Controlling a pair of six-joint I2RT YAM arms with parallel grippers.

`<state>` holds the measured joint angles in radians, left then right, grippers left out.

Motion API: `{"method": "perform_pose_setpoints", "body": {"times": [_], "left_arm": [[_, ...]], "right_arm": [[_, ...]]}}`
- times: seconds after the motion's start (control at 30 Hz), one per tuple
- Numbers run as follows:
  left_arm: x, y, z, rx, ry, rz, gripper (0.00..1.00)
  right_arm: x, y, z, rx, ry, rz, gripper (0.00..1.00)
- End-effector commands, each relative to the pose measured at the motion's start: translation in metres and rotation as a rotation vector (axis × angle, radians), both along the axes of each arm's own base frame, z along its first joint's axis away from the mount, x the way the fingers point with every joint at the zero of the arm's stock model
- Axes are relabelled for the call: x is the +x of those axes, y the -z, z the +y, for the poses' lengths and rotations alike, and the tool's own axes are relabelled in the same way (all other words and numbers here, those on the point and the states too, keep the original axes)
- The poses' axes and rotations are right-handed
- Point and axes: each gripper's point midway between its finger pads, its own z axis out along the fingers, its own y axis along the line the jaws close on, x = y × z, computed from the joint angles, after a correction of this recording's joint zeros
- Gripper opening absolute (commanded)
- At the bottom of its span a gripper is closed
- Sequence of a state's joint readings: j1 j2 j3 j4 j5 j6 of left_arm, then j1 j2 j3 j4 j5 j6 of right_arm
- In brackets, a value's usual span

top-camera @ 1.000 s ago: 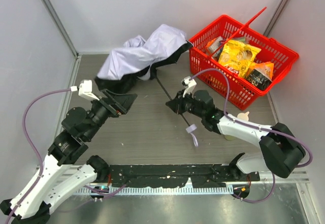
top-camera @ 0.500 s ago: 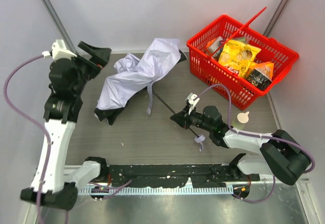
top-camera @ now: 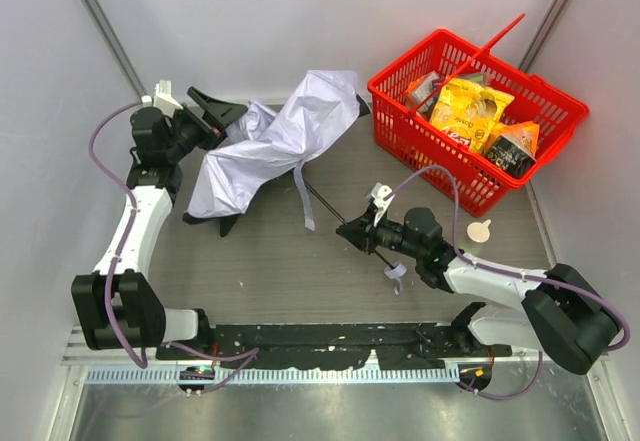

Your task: Put away the umbrella

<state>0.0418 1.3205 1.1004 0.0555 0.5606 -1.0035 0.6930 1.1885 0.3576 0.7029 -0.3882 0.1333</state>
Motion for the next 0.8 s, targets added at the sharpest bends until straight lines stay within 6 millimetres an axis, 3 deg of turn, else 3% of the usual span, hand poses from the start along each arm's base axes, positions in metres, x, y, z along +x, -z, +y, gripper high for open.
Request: {"method": "perform_pose_setpoints", "body": {"times": [0.0, 0.03, 0.2, 0.27, 0.3, 0.33, 0.37, 0.47, 0.53, 0.63, 0.67, 0.77], "left_arm": [[-0.015, -0.044, -0.038, -0.090, 0.219, -0.191, 1.00], [-0.019, -0.041, -0.054, -0.106, 0.265, -0.178, 1.00], [-0.022, -0.042, -0.075, -0.179, 0.351, -0.213, 0.97], [-0.023, -0.047, -0.083, -0.179, 0.387, -0.239, 0.84], [-0.023, -0.048, -0.084, -0.179, 0.392, -0.245, 0.70], [-0.022, -0.049, -0.084, -0.180, 0.387, -0.252, 0.63], [-0.022, -0.052, -0.083, -0.178, 0.381, -0.268, 0.60], [-0.023, -0.067, -0.082, -0.162, 0.370, -0.333, 0.37], [-0.026, -0.080, -0.080, -0.143, 0.364, -0.385, 0.28], [-0.039, -0.106, -0.083, -0.075, 0.370, -0.513, 0.06], [-0.043, -0.115, -0.084, -0.043, 0.365, -0.537, 0.00], [-0.060, -0.145, -0.092, 0.089, 0.352, -0.644, 0.00]], "right_arm": [[0.000, -0.072, 0.014, 0.130, -0.074, -0.214, 0.01], [-0.001, -0.072, 0.015, 0.130, -0.081, -0.213, 0.01], [-0.006, -0.072, 0.017, 0.129, -0.110, -0.211, 0.01], [-0.007, -0.074, 0.017, 0.127, -0.122, -0.213, 0.01], [-0.008, -0.073, 0.018, 0.126, -0.125, -0.208, 0.01], [-0.009, -0.073, 0.018, 0.123, -0.130, -0.210, 0.01], [-0.009, -0.073, 0.018, 0.121, -0.135, -0.211, 0.01], [-0.011, -0.070, 0.019, 0.109, -0.149, -0.200, 0.01], [-0.009, -0.067, 0.017, 0.102, -0.128, -0.195, 0.01], [0.009, -0.058, 0.014, 0.073, -0.040, -0.174, 0.01], [0.016, -0.064, 0.018, 0.072, -0.031, -0.179, 0.01], [0.051, -0.063, 0.025, 0.059, 0.096, -0.173, 0.01]]}}
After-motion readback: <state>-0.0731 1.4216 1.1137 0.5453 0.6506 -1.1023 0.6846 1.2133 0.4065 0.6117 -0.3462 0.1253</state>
